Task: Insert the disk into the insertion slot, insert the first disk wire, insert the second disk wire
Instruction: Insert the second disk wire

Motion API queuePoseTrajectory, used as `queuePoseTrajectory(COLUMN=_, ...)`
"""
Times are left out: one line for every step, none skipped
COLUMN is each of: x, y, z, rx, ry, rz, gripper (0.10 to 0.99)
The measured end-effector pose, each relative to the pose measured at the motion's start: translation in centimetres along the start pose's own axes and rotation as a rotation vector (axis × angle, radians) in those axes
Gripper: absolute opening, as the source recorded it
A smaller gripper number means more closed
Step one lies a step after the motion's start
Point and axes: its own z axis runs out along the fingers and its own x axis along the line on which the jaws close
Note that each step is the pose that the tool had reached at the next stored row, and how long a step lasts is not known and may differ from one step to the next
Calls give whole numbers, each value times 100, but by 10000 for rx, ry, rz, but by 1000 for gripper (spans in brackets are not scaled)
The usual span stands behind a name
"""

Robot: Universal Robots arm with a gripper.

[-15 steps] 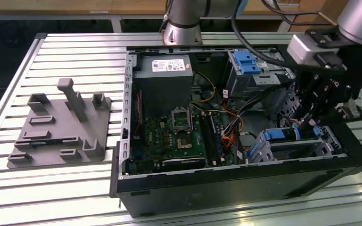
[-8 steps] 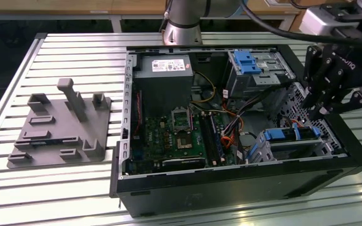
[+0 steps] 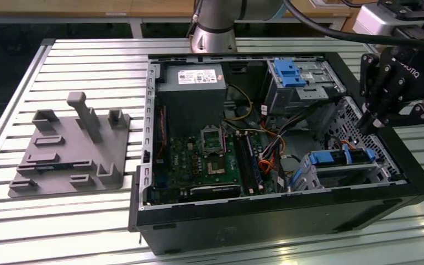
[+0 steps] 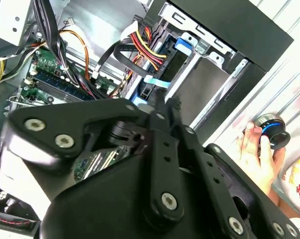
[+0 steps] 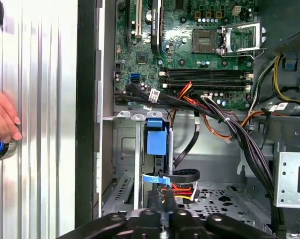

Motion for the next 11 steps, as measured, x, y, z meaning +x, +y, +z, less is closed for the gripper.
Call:
queuePoseTrajectory(x=0, y=0, z=0, rx=0, ry=1, rz=0, gripper=196)
queuePoseTrajectory(x=0, y=0, z=0, rx=0, ry=3, rz=0, gripper=137)
queuePoseTrajectory(x=0, y=0, z=0, rx=0, ry=4, rz=0, gripper=106)
queuePoseTrajectory(x=0, y=0, z=0, rx=0, ry=6, rz=0, gripper=106)
queuePoseTrajectory(x=0, y=0, z=0, rx=0, ry=8, rz=-1, gripper=106)
queuePoseTrajectory(x=0, y=0, z=0, rx=0, ry=8, rz=0, gripper=106)
queuePoseTrajectory(x=0, y=0, z=0, rx=0, ry=10, rz=-1, gripper=106)
queuePoseTrajectory(x=0, y=0, z=0, rx=0, ry=13, rz=0, gripper=106)
queuePoseTrajectory(x=0, y=0, z=0, rx=-1, ry=16, rz=-1, gripper=106)
queuePoseTrajectory(x=0, y=0, z=-1, rx=0, ry=18, rz=0, gripper=106)
queuePoseTrajectory(x=0, y=0, z=-1, rx=0, ry=19, rz=-1, gripper=106)
